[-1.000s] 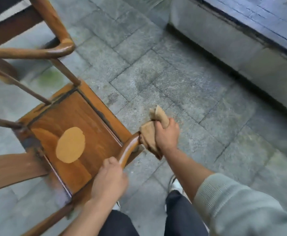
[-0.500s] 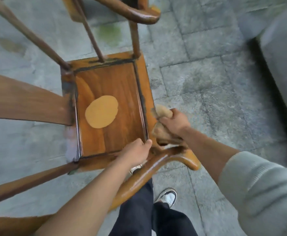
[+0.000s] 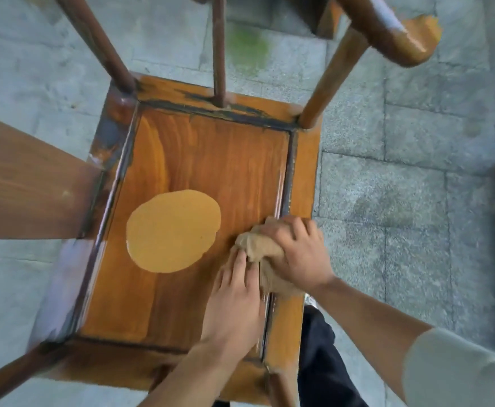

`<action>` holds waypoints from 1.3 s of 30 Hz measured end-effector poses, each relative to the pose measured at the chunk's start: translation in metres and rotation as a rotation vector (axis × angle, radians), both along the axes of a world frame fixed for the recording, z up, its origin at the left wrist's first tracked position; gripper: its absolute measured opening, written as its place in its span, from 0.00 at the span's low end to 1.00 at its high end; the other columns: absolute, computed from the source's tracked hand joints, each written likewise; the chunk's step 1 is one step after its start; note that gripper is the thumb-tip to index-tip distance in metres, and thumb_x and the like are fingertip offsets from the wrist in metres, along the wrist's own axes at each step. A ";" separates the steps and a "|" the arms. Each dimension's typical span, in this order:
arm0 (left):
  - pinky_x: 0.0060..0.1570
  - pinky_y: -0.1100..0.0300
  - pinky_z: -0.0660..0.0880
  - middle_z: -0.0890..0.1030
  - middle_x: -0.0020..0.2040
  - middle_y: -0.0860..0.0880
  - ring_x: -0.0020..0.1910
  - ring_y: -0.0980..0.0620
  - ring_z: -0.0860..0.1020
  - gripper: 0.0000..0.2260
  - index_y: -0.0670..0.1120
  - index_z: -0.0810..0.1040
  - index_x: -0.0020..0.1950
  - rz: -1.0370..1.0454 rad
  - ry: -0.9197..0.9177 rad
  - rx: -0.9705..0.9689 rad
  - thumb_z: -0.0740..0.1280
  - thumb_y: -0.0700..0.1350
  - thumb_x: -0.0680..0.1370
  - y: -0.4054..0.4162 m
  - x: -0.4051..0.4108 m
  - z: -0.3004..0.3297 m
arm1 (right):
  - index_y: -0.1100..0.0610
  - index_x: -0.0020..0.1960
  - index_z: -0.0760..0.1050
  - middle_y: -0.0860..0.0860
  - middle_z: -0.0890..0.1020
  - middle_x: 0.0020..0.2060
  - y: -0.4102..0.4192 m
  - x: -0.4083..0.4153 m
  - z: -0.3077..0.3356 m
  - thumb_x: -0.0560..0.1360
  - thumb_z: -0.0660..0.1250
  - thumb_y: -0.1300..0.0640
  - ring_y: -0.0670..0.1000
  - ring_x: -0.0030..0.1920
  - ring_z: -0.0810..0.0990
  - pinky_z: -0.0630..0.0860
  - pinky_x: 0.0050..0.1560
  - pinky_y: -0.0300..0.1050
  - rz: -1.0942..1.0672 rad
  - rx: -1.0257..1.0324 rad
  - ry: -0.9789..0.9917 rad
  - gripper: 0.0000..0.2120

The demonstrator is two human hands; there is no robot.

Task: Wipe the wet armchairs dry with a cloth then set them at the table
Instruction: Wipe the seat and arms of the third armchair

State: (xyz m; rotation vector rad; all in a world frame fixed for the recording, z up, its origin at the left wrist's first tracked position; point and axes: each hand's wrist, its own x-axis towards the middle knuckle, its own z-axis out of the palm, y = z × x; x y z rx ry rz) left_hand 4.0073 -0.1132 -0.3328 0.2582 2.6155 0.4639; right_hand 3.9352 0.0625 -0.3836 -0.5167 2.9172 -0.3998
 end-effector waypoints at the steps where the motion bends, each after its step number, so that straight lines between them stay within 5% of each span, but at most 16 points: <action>1: 0.72 0.44 0.66 0.60 0.78 0.38 0.77 0.40 0.60 0.29 0.40 0.65 0.76 0.000 0.034 -0.003 0.66 0.43 0.76 0.003 -0.009 -0.009 | 0.49 0.66 0.74 0.59 0.76 0.57 0.004 -0.023 -0.007 0.75 0.62 0.43 0.63 0.52 0.72 0.74 0.50 0.60 -0.025 -0.030 0.047 0.22; 4: 0.73 0.42 0.63 0.57 0.80 0.38 0.79 0.40 0.56 0.26 0.40 0.63 0.77 0.026 0.096 -0.054 0.59 0.48 0.80 0.021 -0.039 -0.036 | 0.51 0.68 0.73 0.60 0.75 0.58 0.006 -0.123 -0.023 0.75 0.63 0.48 0.63 0.54 0.71 0.71 0.55 0.61 -0.166 -0.033 0.108 0.21; 8: 0.72 0.40 0.65 0.64 0.77 0.38 0.78 0.41 0.60 0.25 0.39 0.71 0.72 0.192 0.076 -0.047 0.52 0.50 0.79 0.048 -0.066 -0.050 | 0.53 0.68 0.76 0.58 0.78 0.59 0.003 -0.212 -0.027 0.81 0.61 0.48 0.66 0.55 0.73 0.69 0.59 0.61 -0.203 -0.035 0.211 0.19; 11: 0.72 0.40 0.65 0.65 0.76 0.39 0.78 0.42 0.60 0.25 0.39 0.72 0.71 0.283 0.057 -0.056 0.54 0.50 0.78 0.066 -0.071 -0.051 | 0.54 0.73 0.72 0.57 0.76 0.66 0.002 -0.193 -0.026 0.79 0.63 0.51 0.65 0.63 0.72 0.67 0.67 0.60 -0.232 -0.075 0.205 0.23; 14: 0.69 0.41 0.70 0.67 0.76 0.40 0.76 0.41 0.64 0.26 0.40 0.74 0.70 0.283 0.038 -0.044 0.67 0.47 0.73 0.067 -0.064 -0.043 | 0.53 0.73 0.72 0.57 0.72 0.71 0.000 -0.137 -0.022 0.76 0.64 0.49 0.65 0.70 0.69 0.62 0.73 0.60 -0.050 -0.177 0.054 0.26; 17: 0.59 0.44 0.78 0.77 0.68 0.44 0.66 0.42 0.77 0.19 0.45 0.83 0.57 0.263 0.088 -0.018 0.69 0.45 0.67 0.063 -0.053 -0.034 | 0.53 0.68 0.76 0.55 0.74 0.67 0.007 -0.136 -0.021 0.71 0.63 0.51 0.61 0.68 0.70 0.64 0.72 0.58 0.096 -0.259 0.032 0.25; 22: 0.45 0.47 0.83 0.85 0.51 0.47 0.49 0.43 0.85 0.14 0.49 0.85 0.40 0.278 0.332 0.043 0.60 0.46 0.66 0.032 -0.044 -0.039 | 0.58 0.67 0.75 0.58 0.77 0.63 -0.050 -0.219 -0.026 0.75 0.66 0.50 0.63 0.64 0.72 0.62 0.72 0.56 -0.325 -0.149 0.096 0.23; 24: 0.45 0.48 0.82 0.84 0.51 0.47 0.48 0.43 0.84 0.14 0.48 0.85 0.41 0.289 0.363 0.036 0.60 0.45 0.66 0.015 -0.046 -0.040 | 0.61 0.65 0.76 0.60 0.78 0.61 -0.072 -0.218 -0.030 0.74 0.71 0.53 0.65 0.63 0.73 0.64 0.72 0.59 -0.321 -0.165 0.158 0.22; 28: 0.44 0.51 0.81 0.81 0.54 0.49 0.50 0.46 0.82 0.14 0.50 0.83 0.47 0.351 0.362 0.044 0.60 0.47 0.68 -0.015 -0.049 -0.036 | 0.58 0.67 0.75 0.56 0.77 0.63 -0.058 -0.212 -0.026 0.71 0.66 0.47 0.61 0.65 0.71 0.64 0.72 0.53 0.271 -0.181 0.103 0.27; 31: 0.44 0.51 0.81 0.78 0.55 0.50 0.51 0.47 0.79 0.13 0.51 0.81 0.50 0.427 0.393 0.039 0.60 0.49 0.71 -0.042 -0.056 -0.033 | 0.62 0.67 0.73 0.62 0.77 0.60 -0.051 -0.251 -0.020 0.73 0.59 0.48 0.65 0.61 0.72 0.66 0.67 0.60 -0.006 -0.172 0.060 0.27; 34: 0.50 0.51 0.77 0.75 0.56 0.50 0.53 0.48 0.75 0.12 0.48 0.79 0.52 0.605 0.470 0.069 0.59 0.48 0.73 -0.073 -0.054 -0.035 | 0.66 0.64 0.73 0.67 0.77 0.56 -0.089 -0.261 -0.019 0.79 0.66 0.57 0.68 0.60 0.73 0.67 0.64 0.63 -0.317 -0.173 0.151 0.18; 36: 0.54 0.50 0.75 0.75 0.56 0.49 0.53 0.47 0.74 0.14 0.46 0.80 0.52 0.739 0.493 0.053 0.58 0.47 0.74 -0.095 -0.051 -0.036 | 0.67 0.64 0.74 0.67 0.78 0.57 -0.119 -0.236 -0.020 0.77 0.68 0.57 0.67 0.59 0.74 0.69 0.62 0.63 -0.249 -0.085 0.188 0.19; 39: 0.56 0.44 0.73 0.75 0.56 0.46 0.56 0.45 0.73 0.12 0.44 0.79 0.54 0.927 0.467 -0.013 0.63 0.43 0.73 -0.130 -0.044 -0.037 | 0.60 0.65 0.74 0.60 0.76 0.59 -0.137 -0.187 -0.018 0.73 0.66 0.52 0.62 0.59 0.72 0.67 0.65 0.57 0.136 -0.079 0.076 0.23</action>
